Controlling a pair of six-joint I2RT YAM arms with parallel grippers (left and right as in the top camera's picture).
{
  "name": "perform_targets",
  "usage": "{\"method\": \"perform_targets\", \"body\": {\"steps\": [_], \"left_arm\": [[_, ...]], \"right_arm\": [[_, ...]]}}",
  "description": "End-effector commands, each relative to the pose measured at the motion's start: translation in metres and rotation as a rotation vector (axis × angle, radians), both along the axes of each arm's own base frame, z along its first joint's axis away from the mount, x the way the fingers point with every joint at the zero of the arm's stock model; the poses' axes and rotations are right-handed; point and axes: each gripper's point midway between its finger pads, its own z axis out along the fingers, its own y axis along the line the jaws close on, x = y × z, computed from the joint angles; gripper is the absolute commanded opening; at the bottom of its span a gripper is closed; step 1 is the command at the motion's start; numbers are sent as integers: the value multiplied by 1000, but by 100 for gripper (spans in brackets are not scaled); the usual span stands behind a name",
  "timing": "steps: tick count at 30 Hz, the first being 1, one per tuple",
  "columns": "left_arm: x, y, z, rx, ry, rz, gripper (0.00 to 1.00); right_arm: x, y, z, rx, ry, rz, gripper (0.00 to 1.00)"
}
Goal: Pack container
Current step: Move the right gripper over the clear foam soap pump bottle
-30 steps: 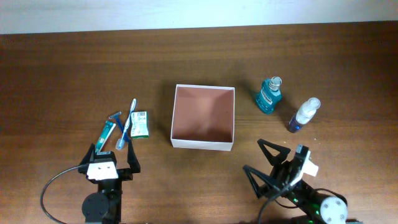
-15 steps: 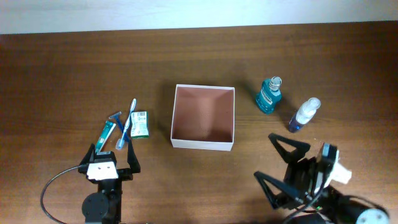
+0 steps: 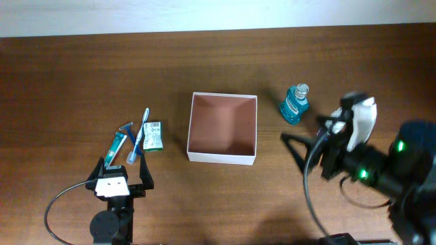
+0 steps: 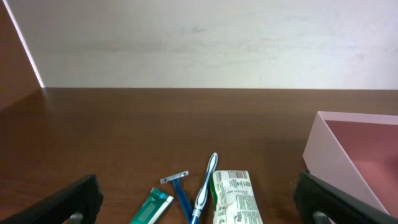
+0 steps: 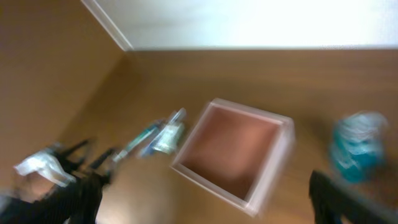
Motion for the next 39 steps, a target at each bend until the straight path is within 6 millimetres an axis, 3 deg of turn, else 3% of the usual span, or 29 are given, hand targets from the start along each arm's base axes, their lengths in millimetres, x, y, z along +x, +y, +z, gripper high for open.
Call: {"method": "perform_targets", "body": {"steps": [1,4,9,20,23,27,32,39], "left_arm": [[0,-2,-1,11,-2,-12,100],[0,-2,-1,11,-2,-12,99],[0,-2,-1,11,-2,-12,99],[0,-2,-1,11,-2,-12,99],[0,-2,-1,11,-2,-12,99],[0,-2,-1,11,-2,-12,99],[0,-2,-1,11,-2,-12,99],[0,-2,-1,11,-2,-12,99]], "right_arm": [[26,-46,16,-230,-45,-206,98],[36,-55,18,-272,-10,-254,98],[52,-60,4,-309,40,-280,98],[89,-96,-45,-457,223,-470,98],[94,-121,-61,-412,322,-688,98],[99,-140,-88,-347,453,-843,99],[104,-156,-122,-339,602,-878,89],[115,-154,-163,-252,769,-822,82]]}}
